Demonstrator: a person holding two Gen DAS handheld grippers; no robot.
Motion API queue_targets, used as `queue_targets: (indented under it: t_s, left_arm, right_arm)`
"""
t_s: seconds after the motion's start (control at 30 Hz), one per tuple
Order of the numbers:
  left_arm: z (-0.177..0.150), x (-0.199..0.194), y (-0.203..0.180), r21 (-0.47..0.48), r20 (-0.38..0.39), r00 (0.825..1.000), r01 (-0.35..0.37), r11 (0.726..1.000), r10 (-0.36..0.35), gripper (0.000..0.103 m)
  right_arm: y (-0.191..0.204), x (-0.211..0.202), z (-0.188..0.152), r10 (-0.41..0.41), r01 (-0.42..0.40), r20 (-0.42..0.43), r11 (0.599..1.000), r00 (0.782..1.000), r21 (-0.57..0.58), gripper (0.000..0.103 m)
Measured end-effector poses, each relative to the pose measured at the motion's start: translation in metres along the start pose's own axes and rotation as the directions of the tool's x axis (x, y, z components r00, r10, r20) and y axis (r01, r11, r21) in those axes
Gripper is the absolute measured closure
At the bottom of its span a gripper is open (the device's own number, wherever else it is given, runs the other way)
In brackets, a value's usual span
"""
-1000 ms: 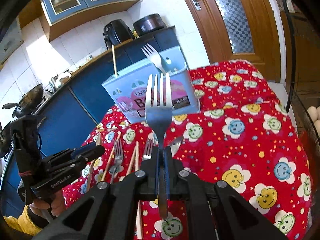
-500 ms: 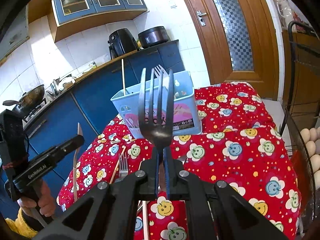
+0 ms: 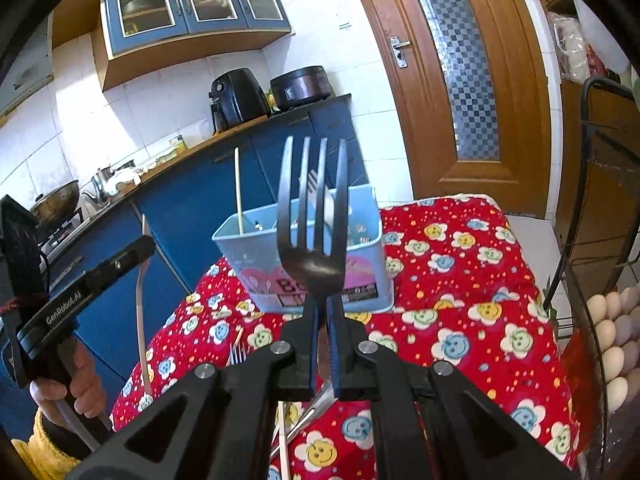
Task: Organize utensils
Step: 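Lift the metal fork and spoon and carry them over the caddy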
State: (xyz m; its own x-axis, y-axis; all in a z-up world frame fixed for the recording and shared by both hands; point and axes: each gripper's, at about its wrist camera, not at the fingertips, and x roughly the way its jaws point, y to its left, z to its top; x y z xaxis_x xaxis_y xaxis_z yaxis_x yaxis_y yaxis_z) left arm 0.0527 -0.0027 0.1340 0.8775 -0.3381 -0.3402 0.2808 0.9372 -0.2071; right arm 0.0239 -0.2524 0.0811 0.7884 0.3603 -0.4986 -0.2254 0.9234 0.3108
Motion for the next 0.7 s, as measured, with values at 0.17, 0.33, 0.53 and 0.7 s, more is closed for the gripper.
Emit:
queue_targets:
  t_s: [0.17, 0.33, 0.53, 0.7]
  left_arm:
    - [0.024, 0.010, -0.002, -0.002, 0.058, 0.998, 0.002, 1.000, -0.002, 0.076]
    - [0.050, 0.025, -0.003, -0.011, 0.118, 0.993, 0.002, 1.000, -0.001, 0.076]
    - [0.080, 0.047, 0.001, -0.043, 0.188, 0.982, -0.011, 0.999, 0.019, 0.076]
    - [0.096, 0.070, 0.007, -0.068, 0.244, 0.969, -0.034, 0.997, 0.050, 0.076]
  right_arm:
    - [-0.001, 0.005, 0.017, -0.021, 0.021, 0.011, 1.000, 1.000, -0.014, 0.097]
    - [-0.001, 0.011, 0.036, -0.031, 0.032, 0.020, 0.999, 0.999, -0.032, 0.097]
    - [0.000, 0.021, 0.059, -0.040, 0.041, 0.029, 0.998, 0.999, -0.044, 0.097]
    - [-0.003, 0.032, 0.075, -0.044, 0.045, 0.027, 0.998, 0.999, -0.046, 0.097]
